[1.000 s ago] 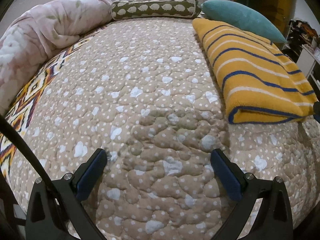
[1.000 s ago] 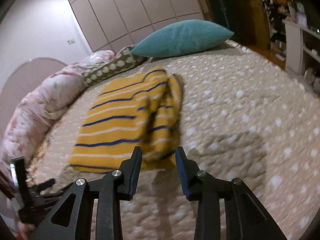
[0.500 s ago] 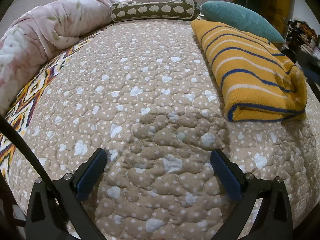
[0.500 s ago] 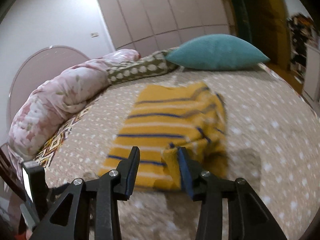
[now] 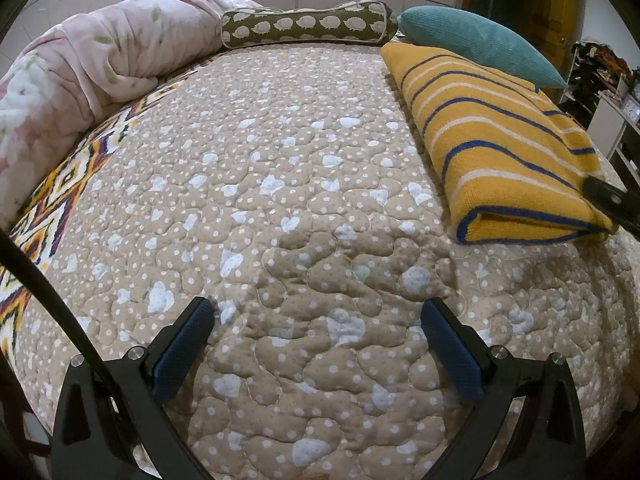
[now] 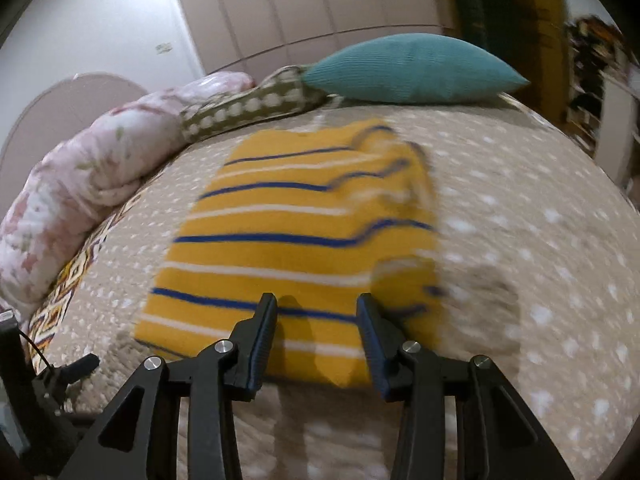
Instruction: Fold small clothes
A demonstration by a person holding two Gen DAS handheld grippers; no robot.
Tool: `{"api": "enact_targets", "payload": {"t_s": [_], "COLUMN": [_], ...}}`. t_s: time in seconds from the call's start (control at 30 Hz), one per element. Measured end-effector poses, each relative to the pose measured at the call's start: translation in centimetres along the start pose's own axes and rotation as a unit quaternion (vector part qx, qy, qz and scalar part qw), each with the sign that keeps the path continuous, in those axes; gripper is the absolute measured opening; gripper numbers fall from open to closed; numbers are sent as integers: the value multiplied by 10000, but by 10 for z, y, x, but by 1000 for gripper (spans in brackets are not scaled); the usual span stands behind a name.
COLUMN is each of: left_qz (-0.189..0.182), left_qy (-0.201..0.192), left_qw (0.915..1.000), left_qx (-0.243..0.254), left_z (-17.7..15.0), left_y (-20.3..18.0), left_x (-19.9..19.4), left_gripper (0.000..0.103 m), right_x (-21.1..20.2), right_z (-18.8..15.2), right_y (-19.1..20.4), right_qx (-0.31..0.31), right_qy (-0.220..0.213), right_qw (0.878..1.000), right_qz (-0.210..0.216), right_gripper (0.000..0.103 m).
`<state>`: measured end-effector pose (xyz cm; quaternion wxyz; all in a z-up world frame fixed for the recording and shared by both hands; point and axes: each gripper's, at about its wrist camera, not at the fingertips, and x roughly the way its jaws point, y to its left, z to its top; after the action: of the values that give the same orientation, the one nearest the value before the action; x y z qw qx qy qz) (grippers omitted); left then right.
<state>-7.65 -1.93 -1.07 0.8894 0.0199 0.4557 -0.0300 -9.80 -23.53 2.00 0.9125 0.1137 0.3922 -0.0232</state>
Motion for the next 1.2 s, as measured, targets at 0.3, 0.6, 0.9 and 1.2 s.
{"api": "enact_targets", "payload": {"t_s": [0.3, 0.6, 0.9, 1.2], "left_qz": [21, 19, -15, -104], "left_qy": [-3, -25, -73, -207], "left_qw": [10000, 10000, 10000, 9996], "left_qx": [-13, -17, -24, -144], "left_z": [0, 0, -1, -3], "left_y": [0, 1, 0, 2], "left_x": [0, 0, 0, -15], "left_gripper": [103, 103, 103, 103], "right_x": [-42, -63, 24, -27], "right_z": [-14, 16, 29, -12], "right_y": [-53, 17, -1, -12], "right_qx": [726, -226, 275, 55], "right_qy": [-256, -864, 98, -192], "right_qw": [9957, 9960, 9995, 9997], "right_qz": [-513, -27, 121, -131], "right_gripper": [54, 54, 45, 46]}}
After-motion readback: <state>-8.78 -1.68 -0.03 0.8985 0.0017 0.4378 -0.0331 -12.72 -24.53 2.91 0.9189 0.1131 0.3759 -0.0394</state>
